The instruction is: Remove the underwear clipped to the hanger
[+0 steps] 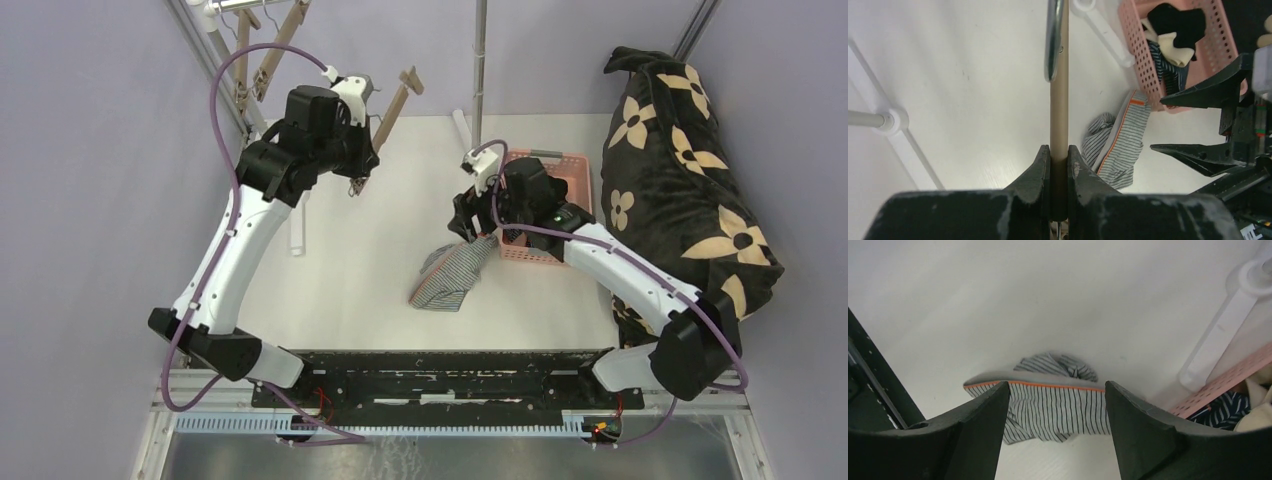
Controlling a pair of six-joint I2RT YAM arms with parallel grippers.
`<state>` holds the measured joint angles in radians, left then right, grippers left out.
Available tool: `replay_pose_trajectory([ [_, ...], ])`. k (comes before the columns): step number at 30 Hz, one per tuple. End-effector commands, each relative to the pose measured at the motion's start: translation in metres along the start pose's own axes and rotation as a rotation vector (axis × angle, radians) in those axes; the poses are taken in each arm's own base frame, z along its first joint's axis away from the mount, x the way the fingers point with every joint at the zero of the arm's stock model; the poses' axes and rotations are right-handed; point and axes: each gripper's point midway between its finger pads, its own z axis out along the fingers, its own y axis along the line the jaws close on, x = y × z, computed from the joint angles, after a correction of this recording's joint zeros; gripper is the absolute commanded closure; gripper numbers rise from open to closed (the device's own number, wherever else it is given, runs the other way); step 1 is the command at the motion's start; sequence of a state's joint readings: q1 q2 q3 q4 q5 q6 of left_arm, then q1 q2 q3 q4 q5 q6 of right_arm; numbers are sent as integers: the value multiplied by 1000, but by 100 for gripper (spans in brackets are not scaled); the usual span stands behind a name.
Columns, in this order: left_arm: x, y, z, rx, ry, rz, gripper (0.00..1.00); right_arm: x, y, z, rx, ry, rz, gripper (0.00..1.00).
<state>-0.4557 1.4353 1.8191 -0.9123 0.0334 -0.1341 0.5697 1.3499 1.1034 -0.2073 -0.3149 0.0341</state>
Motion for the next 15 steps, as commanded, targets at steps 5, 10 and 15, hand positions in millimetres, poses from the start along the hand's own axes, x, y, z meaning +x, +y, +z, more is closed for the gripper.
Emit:
replay_pose_trajectory([
  [5,-14,25,1,-16,-10,-14,97,88,-16,19,112,315,-23,23],
  [10,-47,31,3,-26,-87,-27,97,116,-9,29,90,424,6,23],
  [15,-81,43,7,-34,-155,-43,97,154,-3,33,71,555,46,25],
])
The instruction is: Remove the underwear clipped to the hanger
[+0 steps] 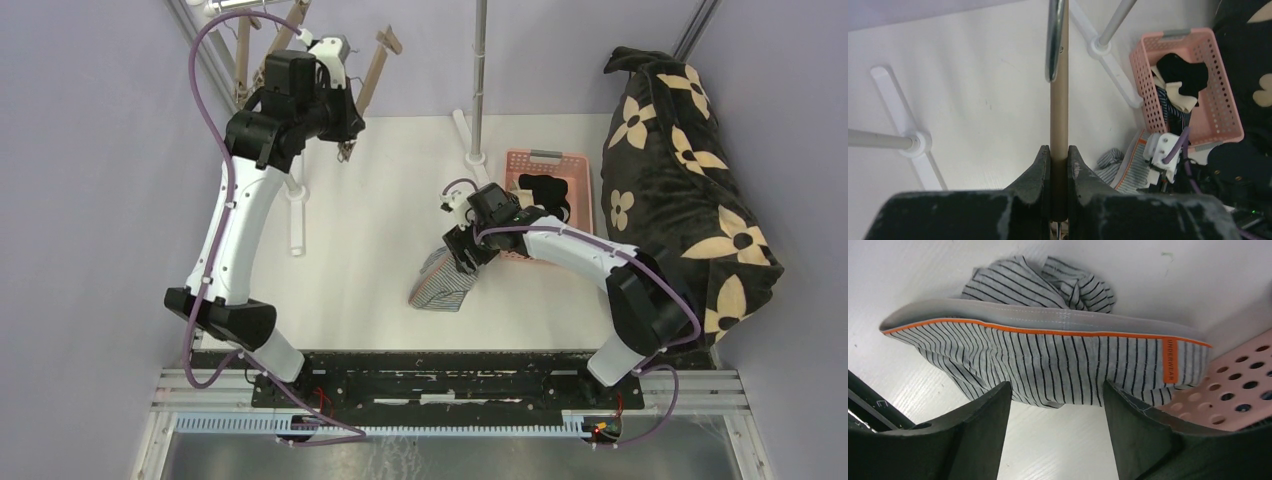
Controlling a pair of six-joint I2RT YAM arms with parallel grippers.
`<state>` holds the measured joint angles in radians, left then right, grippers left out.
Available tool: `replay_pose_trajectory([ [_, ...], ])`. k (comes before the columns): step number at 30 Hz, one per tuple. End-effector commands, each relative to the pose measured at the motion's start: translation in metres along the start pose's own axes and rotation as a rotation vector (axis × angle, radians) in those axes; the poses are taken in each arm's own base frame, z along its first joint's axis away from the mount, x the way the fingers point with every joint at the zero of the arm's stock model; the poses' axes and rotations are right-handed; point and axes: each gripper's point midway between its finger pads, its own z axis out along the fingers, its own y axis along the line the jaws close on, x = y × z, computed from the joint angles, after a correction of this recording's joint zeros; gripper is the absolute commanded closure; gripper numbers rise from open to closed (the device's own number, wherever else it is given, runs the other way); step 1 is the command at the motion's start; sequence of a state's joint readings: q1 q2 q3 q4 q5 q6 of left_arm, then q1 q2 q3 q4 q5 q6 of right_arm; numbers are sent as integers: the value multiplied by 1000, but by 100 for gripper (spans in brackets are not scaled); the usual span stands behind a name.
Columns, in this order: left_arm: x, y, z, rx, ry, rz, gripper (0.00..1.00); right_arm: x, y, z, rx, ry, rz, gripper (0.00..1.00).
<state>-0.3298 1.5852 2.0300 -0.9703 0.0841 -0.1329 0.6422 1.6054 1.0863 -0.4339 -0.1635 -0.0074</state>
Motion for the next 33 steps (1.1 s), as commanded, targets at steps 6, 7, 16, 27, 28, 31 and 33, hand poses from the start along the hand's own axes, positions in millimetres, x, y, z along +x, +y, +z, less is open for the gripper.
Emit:
replay_pose_trajectory([
  [6,-63,33,6,-9,-183,-58,97,42,13,33,-64,205,37,45],
  [7,-66,36,6,-12,-200,-66,97,45,14,35,-69,224,36,48],
  [16,-104,44,-7,-37,-358,-87,97,38,7,38,-26,199,39,99],
  [27,-144,60,-14,-125,-508,-74,97,-7,-6,4,81,15,46,99],
  [28,-147,61,-11,-126,-510,-72,97,-12,-8,-3,96,-10,43,99],
  [31,-154,65,4,-125,-499,-60,97,-30,-13,-26,139,-87,33,99],
  [33,-158,66,9,-124,-501,-55,97,-38,-14,-42,160,-129,25,99],
])
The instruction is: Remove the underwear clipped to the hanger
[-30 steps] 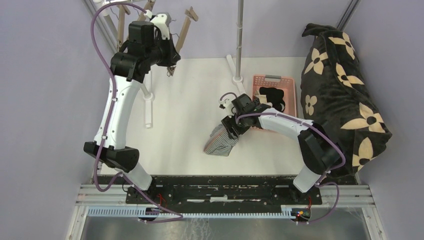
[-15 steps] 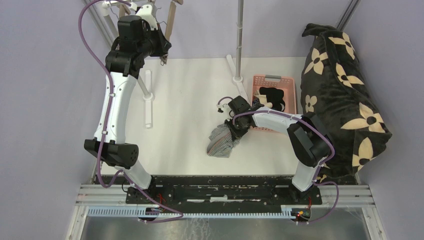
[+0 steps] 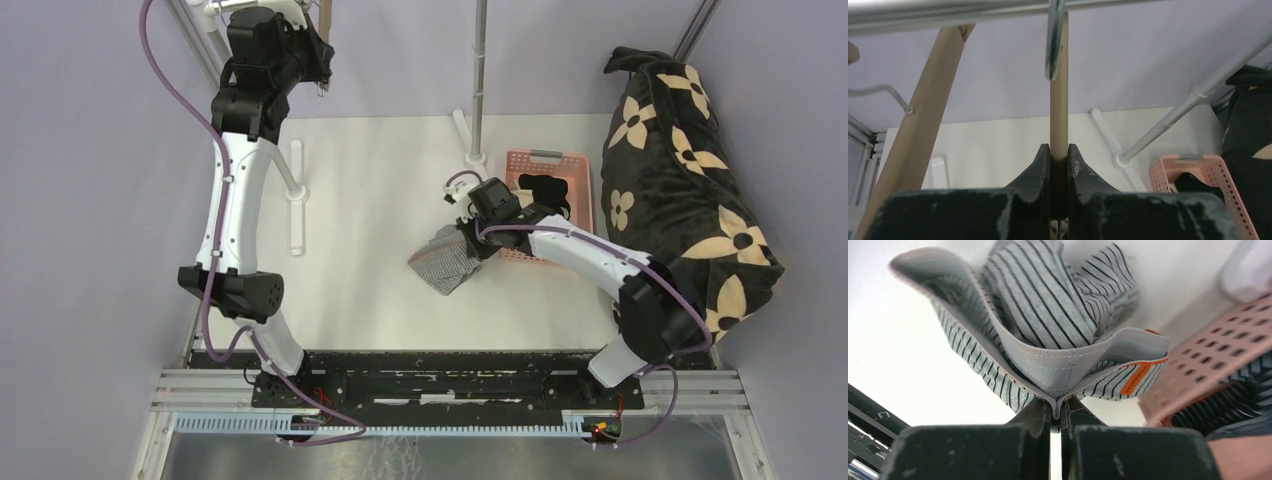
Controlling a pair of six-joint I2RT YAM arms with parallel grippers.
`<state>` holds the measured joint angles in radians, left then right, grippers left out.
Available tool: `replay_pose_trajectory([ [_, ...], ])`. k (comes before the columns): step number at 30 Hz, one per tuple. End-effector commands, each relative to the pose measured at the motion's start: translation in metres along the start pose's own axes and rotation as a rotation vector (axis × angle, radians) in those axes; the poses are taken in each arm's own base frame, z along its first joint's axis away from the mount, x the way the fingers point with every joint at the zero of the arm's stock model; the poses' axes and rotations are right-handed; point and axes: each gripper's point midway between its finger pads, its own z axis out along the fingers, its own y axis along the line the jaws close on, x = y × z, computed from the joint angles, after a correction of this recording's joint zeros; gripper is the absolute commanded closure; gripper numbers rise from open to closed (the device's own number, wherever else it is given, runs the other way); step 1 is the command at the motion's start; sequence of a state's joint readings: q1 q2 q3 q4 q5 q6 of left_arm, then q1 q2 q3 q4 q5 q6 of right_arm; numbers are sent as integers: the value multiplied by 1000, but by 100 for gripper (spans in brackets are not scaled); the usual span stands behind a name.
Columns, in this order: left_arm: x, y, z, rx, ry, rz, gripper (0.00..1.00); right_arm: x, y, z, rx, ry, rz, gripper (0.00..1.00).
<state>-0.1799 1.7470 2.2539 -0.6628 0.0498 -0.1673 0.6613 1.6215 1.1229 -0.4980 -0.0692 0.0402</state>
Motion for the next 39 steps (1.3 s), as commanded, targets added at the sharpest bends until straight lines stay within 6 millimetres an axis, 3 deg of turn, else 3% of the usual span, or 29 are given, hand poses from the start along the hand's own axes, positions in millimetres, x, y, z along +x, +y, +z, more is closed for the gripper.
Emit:
replay_pose_trajectory([
  [1,-34,0,13,0,-110,-2,97,-42,-11,-46,83,-192,-4,99],
  [12,-41,9,36,-20,-157,-7,97,-46,-19,-81,143,-263,-10,99],
  [18,-44,20,51,-37,-182,-45,97,-54,-30,-112,216,-343,-8,99],
  [25,-21,32,69,-63,-125,-75,96,-75,-49,-176,351,-537,52,99],
  [31,-10,31,68,-51,-91,-86,83,-90,-72,-233,504,-710,107,99],
  [35,-5,31,62,-55,-79,-92,72,-95,-88,-258,611,-782,144,99],
  [39,-1,36,59,-81,-80,-99,70,-101,-94,-271,656,-821,152,99],
])
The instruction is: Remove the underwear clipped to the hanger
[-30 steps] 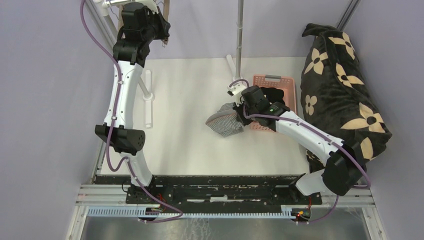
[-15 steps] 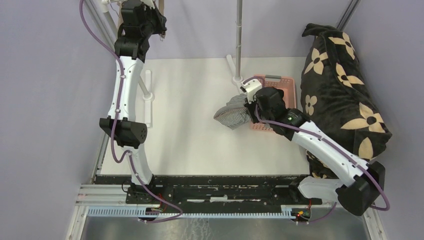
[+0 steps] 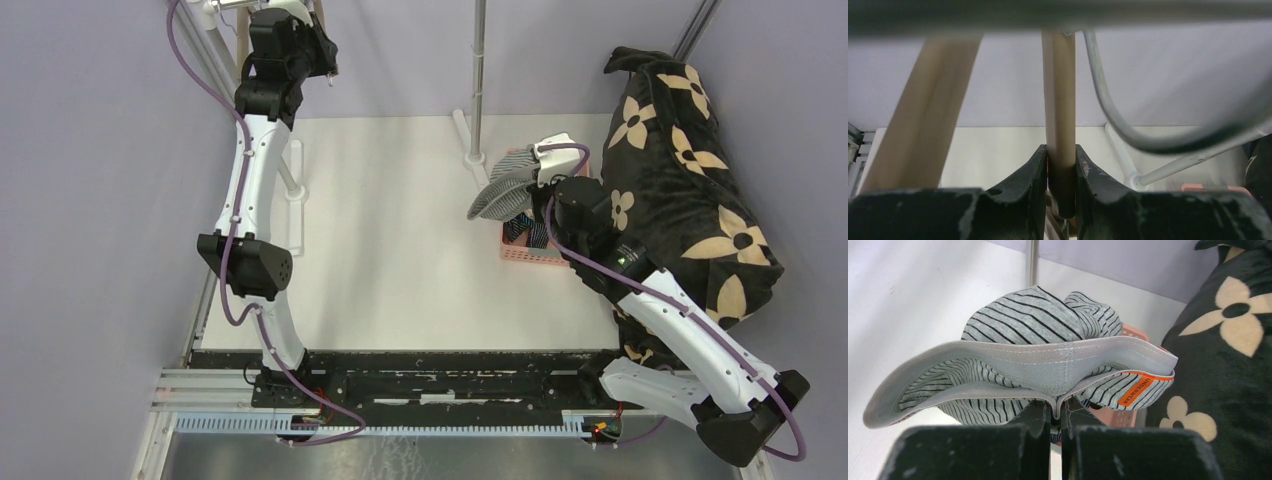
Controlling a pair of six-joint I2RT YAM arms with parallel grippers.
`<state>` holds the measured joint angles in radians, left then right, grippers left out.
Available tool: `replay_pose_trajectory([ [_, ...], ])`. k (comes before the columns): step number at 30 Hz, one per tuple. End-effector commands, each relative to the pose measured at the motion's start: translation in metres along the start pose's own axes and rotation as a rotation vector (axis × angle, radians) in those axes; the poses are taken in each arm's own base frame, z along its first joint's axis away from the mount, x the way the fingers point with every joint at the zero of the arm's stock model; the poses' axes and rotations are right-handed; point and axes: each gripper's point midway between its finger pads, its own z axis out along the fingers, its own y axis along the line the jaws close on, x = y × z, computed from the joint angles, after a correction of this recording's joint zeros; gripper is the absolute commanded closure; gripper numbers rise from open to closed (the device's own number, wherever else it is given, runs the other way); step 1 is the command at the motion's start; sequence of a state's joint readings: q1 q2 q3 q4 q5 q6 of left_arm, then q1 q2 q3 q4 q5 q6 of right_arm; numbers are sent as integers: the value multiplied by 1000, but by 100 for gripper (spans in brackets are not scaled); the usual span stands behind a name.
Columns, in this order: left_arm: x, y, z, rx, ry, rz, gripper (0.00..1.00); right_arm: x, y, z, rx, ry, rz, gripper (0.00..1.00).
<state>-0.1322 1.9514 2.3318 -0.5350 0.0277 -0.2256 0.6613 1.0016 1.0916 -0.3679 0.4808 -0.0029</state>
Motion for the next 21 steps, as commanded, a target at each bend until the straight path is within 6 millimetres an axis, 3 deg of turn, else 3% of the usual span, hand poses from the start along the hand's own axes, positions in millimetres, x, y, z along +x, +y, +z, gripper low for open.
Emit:
replay_pose_trajectory([
  [1,-23,0,-17,-15,-64,-35,69,-42,-24,-7,109,-129,43,99],
  [6,-33,-7,-23,11,-87,-38,60,-47,-21,-7,93,-143,39,99],
  [8,-39,-9,-27,21,-102,-31,50,-46,-20,-5,89,-137,33,99],
  [9,-41,-10,-30,24,-110,-29,29,-44,-19,-5,85,-133,31,99],
  [10,-43,-10,-32,25,-117,-27,1,-42,-18,-4,83,-129,29,99],
  [14,-54,-11,-49,21,-157,-19,1,-38,-21,0,114,-122,3,99],
  [21,-52,-15,-71,35,-151,-9,1,-40,-38,10,242,-123,-42,99],
])
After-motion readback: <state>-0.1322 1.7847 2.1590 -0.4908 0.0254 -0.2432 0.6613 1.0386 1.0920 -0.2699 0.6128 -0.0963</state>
